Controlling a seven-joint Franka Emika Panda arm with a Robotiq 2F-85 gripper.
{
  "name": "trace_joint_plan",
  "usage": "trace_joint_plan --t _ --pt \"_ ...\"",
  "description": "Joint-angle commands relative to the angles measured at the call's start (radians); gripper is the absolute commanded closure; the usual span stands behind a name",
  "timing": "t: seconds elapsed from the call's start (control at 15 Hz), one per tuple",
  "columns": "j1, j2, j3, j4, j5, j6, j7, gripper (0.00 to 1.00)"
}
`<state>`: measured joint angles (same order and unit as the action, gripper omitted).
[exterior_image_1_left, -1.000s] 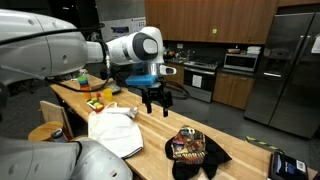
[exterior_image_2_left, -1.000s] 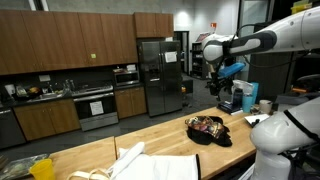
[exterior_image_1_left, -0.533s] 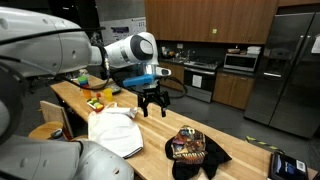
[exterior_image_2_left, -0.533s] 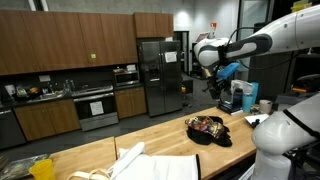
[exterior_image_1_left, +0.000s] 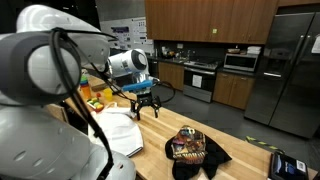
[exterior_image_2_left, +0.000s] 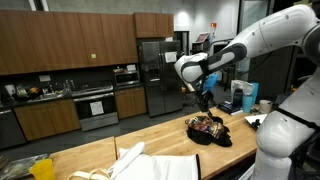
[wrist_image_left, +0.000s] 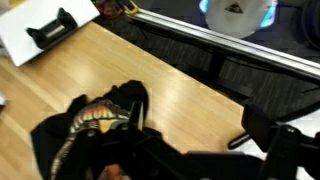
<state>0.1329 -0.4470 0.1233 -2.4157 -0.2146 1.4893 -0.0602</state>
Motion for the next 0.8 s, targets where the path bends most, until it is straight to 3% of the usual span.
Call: trace_joint_plan --t 0.0,0.07,0.13,0.33,0.6,0.73 --pt "0.041 0.179 0.014 0.066 0.167 0.049 0.014 0.00" --pt "0.048 0.208 0.017 0.070 0.207 0.023 -0.010 0.00" --pt "0.034 0.140 0.020 0.027 0.152 0.051 0.006 0.00" --pt "0.044 0.217 0.029 0.050 0.190 0.049 0.005 0.00" --pt "0.043 0.221 0.026 0.063 0.192 0.040 0.002 0.00" --pt "0.049 0.231 0.023 0.051 0.283 0.123 0.014 0.00"
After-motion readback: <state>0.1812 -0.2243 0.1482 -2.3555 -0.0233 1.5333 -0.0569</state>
